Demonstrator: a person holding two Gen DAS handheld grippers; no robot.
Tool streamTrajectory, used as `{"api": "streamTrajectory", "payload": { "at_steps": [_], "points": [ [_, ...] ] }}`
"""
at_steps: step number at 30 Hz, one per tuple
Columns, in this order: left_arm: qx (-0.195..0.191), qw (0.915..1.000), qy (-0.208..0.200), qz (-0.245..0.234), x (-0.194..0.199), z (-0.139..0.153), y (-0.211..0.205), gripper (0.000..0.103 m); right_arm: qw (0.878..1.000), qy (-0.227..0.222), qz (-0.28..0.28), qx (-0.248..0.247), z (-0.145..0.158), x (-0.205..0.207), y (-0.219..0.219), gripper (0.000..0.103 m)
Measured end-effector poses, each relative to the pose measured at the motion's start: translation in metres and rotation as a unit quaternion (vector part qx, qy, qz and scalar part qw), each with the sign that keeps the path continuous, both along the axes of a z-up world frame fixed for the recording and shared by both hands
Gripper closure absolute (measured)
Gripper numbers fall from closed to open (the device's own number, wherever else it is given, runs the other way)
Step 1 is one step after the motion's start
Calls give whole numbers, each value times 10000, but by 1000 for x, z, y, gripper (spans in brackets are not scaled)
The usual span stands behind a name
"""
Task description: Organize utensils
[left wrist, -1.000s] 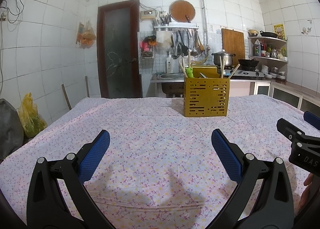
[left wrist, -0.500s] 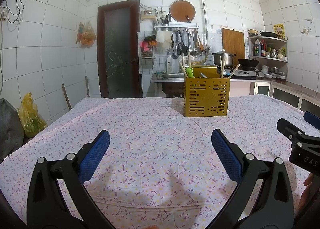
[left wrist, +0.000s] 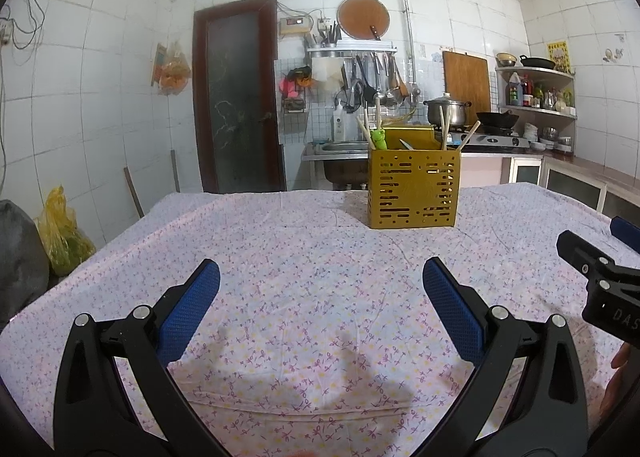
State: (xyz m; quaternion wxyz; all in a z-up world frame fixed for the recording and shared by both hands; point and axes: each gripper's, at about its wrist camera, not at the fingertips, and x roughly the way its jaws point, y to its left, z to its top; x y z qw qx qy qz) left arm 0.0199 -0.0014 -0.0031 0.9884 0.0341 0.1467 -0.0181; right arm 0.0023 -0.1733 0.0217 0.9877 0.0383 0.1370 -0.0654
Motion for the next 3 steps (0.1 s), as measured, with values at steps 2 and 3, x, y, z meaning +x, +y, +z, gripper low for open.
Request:
{"api": "streamTrajectory", "payload": {
  "at_steps": [2, 3],
  "points": [
    [-33, 10000, -16, 0, -1, 1, 1, 5, 10000, 0, 0, 0, 0, 0, 0, 4],
    [-41, 10000, -13, 0, -1, 1, 1, 5, 10000, 5, 1, 1, 0, 0, 0, 4]
  ]
}}
